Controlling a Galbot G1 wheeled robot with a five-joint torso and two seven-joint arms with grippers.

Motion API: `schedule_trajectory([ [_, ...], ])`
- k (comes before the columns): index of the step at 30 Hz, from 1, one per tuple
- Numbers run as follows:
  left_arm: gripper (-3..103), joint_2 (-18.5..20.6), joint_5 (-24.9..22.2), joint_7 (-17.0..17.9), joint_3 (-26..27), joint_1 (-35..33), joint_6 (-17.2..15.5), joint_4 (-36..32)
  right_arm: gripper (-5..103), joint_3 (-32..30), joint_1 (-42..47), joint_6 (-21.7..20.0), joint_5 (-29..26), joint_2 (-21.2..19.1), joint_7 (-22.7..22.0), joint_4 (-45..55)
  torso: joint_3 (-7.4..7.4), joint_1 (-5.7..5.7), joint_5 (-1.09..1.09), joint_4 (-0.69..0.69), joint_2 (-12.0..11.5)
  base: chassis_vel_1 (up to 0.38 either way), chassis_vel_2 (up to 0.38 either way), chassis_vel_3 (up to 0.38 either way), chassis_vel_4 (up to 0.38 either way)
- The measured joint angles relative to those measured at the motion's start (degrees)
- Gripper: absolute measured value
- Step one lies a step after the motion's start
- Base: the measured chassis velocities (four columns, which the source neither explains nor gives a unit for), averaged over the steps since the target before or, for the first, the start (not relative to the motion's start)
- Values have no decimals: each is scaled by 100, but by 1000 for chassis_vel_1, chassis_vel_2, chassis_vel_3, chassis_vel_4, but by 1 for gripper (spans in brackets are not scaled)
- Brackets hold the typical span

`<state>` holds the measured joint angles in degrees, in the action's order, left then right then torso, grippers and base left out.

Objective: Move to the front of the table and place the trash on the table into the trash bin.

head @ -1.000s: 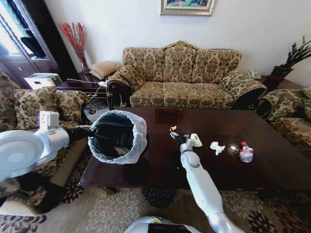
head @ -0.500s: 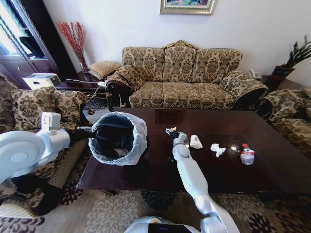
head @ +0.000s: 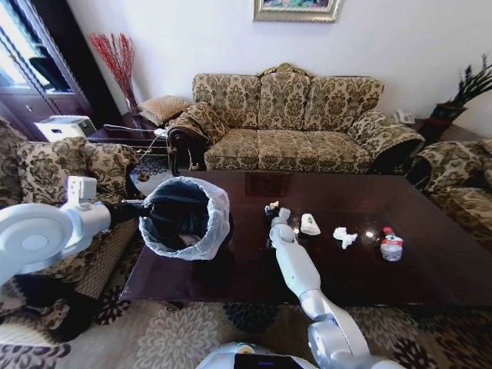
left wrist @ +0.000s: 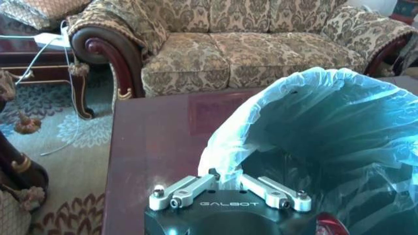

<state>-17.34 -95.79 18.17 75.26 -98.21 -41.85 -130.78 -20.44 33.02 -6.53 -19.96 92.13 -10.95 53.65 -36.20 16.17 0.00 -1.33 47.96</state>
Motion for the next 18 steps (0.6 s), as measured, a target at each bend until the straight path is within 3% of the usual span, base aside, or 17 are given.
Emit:
schedule_trajectory([
  [1,0,0,0,0,0,0,0,0,37,0,0,0,0,0,0,0,0,0,0,0,0,0,0,0,0],
  [4,0,-2,0,13,-9,-3,4,-43,20,4,42,-14,-71,9,5,68,0,0,0,-2,0,0,0,0,0],
  [6,0,-1,0,14,-7,-3,5,-48,20,13,58,-22,-82,12,7,97,0,0,0,-2,0,0,0,0,0],
  [8,0,15,-6,28,19,-3,5,-64,4,34,150,-80,-158,-24,5,339,0,0,2,-3,0,0,0,0,0],
  [13,0,23,-18,48,52,-13,5,-67,1,94,440,-54,-429,-148,142,1060,-1,1,2,-1,-1,0,0,0,0],
  [17,0,60,-74,150,108,-101,-10,22,0,409,1489,19,-1005,-624,1209,3330,-1,1,0,0,0,0,0,0,0],
  [18,0,60,-74,150,108,-101,-10,22,0,409,1489,19,-1005,-624,1209,3330,-1,1,0,0,0,0,0,0,0],
])
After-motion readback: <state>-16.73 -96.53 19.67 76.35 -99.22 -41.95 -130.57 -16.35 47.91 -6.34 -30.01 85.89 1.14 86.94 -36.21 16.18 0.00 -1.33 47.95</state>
